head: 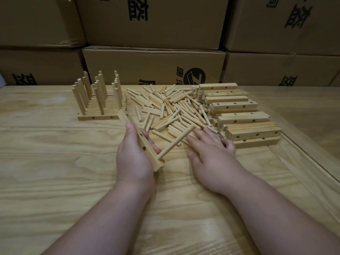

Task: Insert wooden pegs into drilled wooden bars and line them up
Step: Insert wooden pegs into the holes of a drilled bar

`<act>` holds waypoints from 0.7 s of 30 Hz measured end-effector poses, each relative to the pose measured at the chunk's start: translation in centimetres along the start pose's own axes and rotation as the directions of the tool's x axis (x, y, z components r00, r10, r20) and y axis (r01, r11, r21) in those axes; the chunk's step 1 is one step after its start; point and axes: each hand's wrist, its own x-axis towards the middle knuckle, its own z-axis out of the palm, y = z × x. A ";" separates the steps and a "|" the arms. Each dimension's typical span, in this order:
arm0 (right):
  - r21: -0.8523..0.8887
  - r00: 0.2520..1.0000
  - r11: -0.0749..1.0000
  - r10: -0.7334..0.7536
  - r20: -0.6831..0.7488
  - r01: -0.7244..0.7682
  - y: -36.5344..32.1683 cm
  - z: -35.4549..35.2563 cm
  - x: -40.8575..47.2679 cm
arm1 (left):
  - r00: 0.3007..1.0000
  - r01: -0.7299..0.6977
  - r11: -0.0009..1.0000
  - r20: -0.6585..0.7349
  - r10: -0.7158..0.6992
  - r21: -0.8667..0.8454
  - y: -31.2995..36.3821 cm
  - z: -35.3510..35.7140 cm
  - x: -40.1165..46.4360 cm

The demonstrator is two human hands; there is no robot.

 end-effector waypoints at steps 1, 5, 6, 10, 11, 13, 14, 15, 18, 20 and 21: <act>0.001 0.999 1.000 0.009 -0.054 -0.009 0.0 -0.1 0.0 | 1.000 0.001 1.000 0.001 -0.001 0.005 0.0 0.0 0.0; 0.015 0.969 0.999 0.046 -0.244 -0.043 -0.3 -0.2 0.1 | 1.000 0.000 1.000 0.009 0.000 0.030 -0.2 -0.2 0.2; 0.017 0.966 0.998 0.058 -0.251 -0.056 -0.3 -0.2 0.1 | 1.000 0.000 1.000 0.009 0.000 0.032 -0.2 -0.2 0.2; -0.045 0.966 0.997 0.044 -0.256 -0.058 -0.5 -0.1 0.3 | 0.999 -0.014 0.999 0.031 0.012 0.036 -0.4 -0.2 0.3; -0.053 0.965 0.997 0.040 -0.259 -0.055 -0.6 0.0 0.3 | 0.999 -0.019 0.999 0.036 0.018 0.042 -0.4 -0.3 0.3; -0.063 0.966 0.996 0.045 -0.255 -0.063 -0.7 0.0 0.3 | 0.999 -0.028 0.998 0.040 0.026 0.052 -0.5 -0.3 0.3; -0.071 0.967 0.995 0.053 -0.247 -0.073 -0.6 0.0 0.3 | 0.999 -0.034 0.997 0.041 0.032 0.065 -0.5 -0.3 0.3; -0.080 0.969 0.993 0.061 -0.239 -0.082 -0.6 0.0 0.3 | 0.998 -0.041 0.996 0.044 0.037 0.078 -0.6 -0.3 0.3; -0.107 0.973 0.989 0.080 -0.218 -0.105 -0.6 -0.1 0.3 | 0.997 -0.065 0.993 0.046 0.061 0.095 -0.8 -0.3 0.3; -0.114 0.975 0.987 0.092 -0.203 -0.117 -0.7 -0.2 0.2 | 0.997 -0.072 0.988 0.019 0.070 0.136 -0.9 -0.3 0.3; -0.115 0.976 0.986 0.094 -0.198 -0.118 -0.7 -0.2 0.2 | 0.997 -0.071 0.986 0.005 0.071 0.151 -0.9 -0.3 0.3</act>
